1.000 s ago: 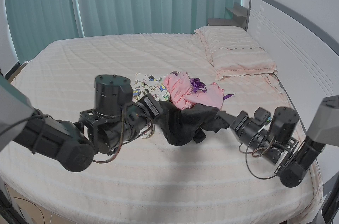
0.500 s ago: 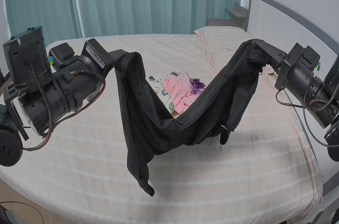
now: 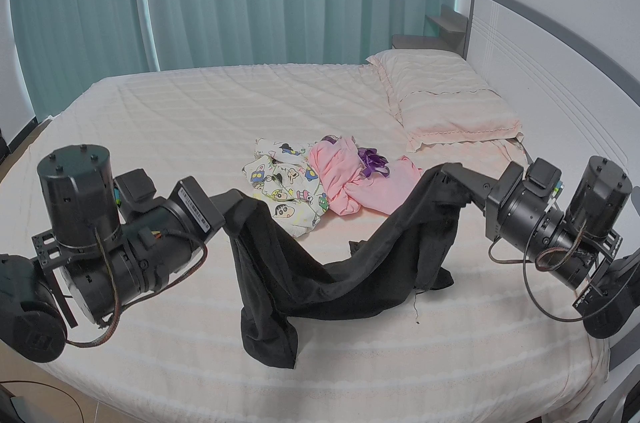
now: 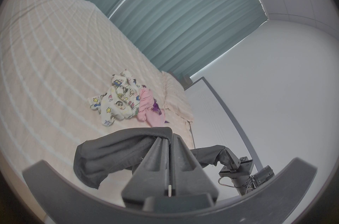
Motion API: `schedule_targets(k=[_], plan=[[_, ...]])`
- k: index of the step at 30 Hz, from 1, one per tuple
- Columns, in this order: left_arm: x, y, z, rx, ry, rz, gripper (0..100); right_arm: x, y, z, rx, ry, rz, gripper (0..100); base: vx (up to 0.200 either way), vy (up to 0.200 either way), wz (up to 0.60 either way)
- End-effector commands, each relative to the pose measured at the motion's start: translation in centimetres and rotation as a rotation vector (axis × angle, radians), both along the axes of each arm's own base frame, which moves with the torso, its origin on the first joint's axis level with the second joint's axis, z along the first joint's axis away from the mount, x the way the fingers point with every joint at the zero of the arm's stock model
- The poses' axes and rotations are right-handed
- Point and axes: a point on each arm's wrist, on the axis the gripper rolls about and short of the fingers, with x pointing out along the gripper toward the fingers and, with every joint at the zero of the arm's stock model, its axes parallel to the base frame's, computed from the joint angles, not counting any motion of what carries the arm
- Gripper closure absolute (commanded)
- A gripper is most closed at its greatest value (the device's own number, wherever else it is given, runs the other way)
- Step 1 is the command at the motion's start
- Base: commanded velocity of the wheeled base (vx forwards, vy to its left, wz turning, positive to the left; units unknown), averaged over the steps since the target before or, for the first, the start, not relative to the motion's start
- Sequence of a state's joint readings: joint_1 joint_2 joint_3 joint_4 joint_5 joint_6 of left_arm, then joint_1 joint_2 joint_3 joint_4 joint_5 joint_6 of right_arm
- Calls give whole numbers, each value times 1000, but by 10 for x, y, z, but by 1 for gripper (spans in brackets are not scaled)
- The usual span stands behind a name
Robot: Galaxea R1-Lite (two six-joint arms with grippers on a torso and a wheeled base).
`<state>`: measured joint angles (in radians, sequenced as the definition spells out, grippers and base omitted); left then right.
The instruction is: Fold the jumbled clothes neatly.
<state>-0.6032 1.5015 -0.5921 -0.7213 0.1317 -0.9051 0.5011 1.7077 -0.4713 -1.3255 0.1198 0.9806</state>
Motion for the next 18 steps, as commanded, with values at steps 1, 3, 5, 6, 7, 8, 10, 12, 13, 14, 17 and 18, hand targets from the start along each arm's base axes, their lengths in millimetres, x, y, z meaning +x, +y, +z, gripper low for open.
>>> schedule_targets(k=[1, 3, 5, 6, 7, 8, 10, 12, 13, 14, 17, 18], plan=[[-4, 1, -19, 25, 62, -12, 100, 9, 6, -27, -42, 88, -1, 100, 0, 0, 0], [-6, 3, -21, 27, 71, -22, 100, 8, 6, -28, -45, 94, -1, 100, 0, 0, 0], [-7, 4, -25, 27, 86, -34, 100, 9, 5, -29, -45, 95, -6, 100, -100, 0, 0], [-7, 3, -28, 24, 105, -50, 100, 8, 5, -29, -48, 99, -7, 100, -200, 0, 0], [-8, 3, -30, 23, 117, -54, 100, 9, 4, -30, -49, 102, -13, 100, -200, 0, 0], [-8, 3, -32, 14, 129, -60, 100, 8, 5, -30, -49, 103, -22, 100, -200, 0, 0], [-7, 2, -34, -1, 147, -63, 100, 8, 5, -30, -50, 103, -33, 100, -200, 0, 0], [-7, 2, -34, -5, 149, -65, 100, 8, 5, -30, -51, 102, -38, 100, -200, 0, 0], [-7, 2, -34, -9, 152, -66, 100, 8, 5, -30, -51, 102, -42, 100, -200, 0, 0], [-7, 2, -34, -9, 152, -66, 100, 8, 5, -30, -51, 102, -42, 100, -200, 0, 0], [-7, 2, -35, -8, 156, -65, 100, 8, 5, -29, -50, 99, -44, 100, -200, 0, 0], [-7, 2, -35, -7, 158, -65, 100, 8, 5, -29, -49, 98, -44, 100, -200, 0, 0]])
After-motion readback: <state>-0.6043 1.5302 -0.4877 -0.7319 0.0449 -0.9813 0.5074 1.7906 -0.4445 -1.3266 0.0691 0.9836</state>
